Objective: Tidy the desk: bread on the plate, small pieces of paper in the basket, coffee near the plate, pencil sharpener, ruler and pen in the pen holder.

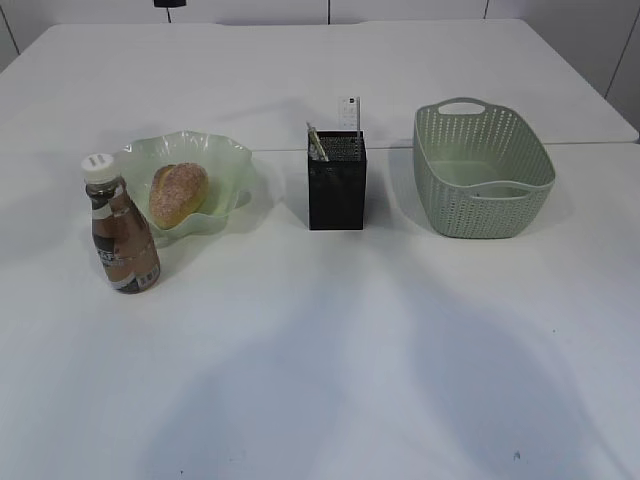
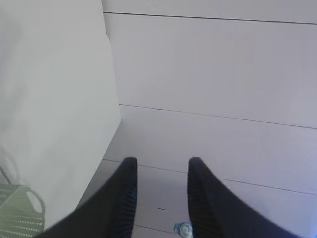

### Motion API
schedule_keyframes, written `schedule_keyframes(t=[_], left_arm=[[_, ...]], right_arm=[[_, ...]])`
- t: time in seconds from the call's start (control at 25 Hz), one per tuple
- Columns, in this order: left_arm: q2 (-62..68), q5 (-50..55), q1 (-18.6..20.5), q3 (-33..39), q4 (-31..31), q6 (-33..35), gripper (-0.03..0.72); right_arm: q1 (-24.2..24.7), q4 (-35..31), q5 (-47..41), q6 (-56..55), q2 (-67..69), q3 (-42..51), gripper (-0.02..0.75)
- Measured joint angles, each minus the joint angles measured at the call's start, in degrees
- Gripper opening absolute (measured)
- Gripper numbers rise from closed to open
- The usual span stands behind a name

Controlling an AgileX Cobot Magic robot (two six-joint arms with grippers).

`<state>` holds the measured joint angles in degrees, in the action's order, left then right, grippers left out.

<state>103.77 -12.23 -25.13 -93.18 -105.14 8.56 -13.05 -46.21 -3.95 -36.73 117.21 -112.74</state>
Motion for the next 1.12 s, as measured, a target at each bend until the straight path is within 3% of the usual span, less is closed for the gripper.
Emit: schedule_keyframes(t=[0.56, 1.12], left_arm=[[0.14, 1.82, -0.18, -4.12, 3.04, -0.26, 0.239], [0.3, 2.25, -0.18, -4.12, 3.31, -0.26, 0.238]], right_arm=[[-4.35, -0.14, 0.23, 1.11, 0.0, 0.0, 0.101], [-4.56, -0.18, 1.89, 1.11, 0.0, 0.0, 0.101]])
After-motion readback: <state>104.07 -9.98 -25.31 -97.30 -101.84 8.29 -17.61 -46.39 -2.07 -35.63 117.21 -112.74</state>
